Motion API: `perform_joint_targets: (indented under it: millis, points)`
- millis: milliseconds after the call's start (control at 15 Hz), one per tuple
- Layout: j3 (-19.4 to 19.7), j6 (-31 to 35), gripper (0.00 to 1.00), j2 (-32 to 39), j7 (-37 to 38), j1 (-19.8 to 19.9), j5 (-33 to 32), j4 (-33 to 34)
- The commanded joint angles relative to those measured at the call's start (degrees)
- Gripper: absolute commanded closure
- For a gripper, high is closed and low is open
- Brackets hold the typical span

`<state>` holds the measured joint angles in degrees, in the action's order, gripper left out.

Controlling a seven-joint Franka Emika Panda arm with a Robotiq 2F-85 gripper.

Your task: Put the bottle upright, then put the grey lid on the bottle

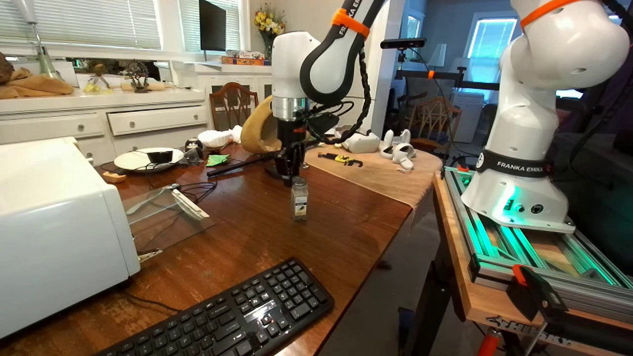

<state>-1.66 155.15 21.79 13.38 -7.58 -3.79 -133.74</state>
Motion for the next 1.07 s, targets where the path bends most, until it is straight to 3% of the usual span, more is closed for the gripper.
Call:
perform_joint_targets:
  millis: [0,267,1000]
  points:
    - [-0.38,-2.30,0.27,1.51,-1.73,0.27,1.51,1.76]
    - [-0.03,-2.53,0.00,1.63,-1.52,0.56,1.70,1.81]
    - [2.35,-2.47,0.00,0.45,1.32,0.40,1.70,2.74]
